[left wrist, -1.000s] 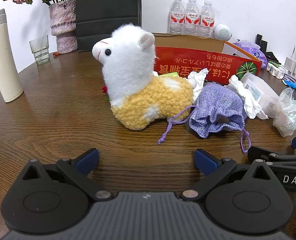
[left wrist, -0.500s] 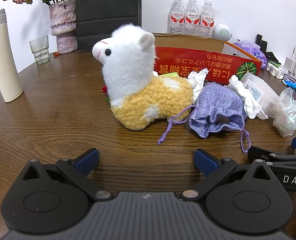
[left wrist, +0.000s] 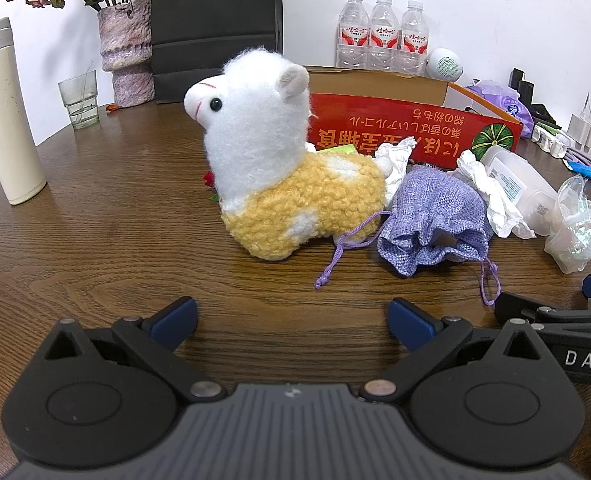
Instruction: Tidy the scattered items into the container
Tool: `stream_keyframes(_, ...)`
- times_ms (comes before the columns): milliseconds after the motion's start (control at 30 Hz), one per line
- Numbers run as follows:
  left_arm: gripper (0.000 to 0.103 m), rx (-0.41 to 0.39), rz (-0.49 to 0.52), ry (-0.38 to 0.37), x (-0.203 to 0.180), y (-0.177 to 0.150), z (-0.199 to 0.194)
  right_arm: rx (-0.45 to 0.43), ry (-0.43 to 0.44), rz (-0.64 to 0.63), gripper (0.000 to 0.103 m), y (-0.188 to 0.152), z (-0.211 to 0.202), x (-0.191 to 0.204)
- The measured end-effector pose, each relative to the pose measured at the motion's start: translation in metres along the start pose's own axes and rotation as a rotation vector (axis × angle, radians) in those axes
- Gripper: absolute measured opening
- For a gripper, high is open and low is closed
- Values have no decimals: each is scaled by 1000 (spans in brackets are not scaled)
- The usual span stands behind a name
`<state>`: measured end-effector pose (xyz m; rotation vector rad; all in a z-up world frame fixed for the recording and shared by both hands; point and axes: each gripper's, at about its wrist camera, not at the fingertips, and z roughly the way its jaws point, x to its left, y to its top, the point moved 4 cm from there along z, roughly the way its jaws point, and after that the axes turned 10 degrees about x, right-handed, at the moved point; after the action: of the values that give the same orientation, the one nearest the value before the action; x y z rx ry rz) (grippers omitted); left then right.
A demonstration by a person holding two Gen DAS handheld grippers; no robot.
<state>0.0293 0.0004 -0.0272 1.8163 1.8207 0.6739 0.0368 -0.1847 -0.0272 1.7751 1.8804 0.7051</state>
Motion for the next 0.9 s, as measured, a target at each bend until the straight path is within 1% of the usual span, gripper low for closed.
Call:
stream_keyframes(733,103,-6,8,0,-2,2,-1,-1,3,-5,103,1,-1,2)
stream_keyframes(800,103,-36,11,-16,0,-2,-10,-12,7,-9,103,0,-4,-1)
stream_keyframes(867,103,-116,3,-46,3,-6,-23,-67,6,-10,103,-2,-14,-3)
stream_keyframes(900,103,-170,2,-52,4,-8,-33,-94,4,-11,103,-3,-22,-2)
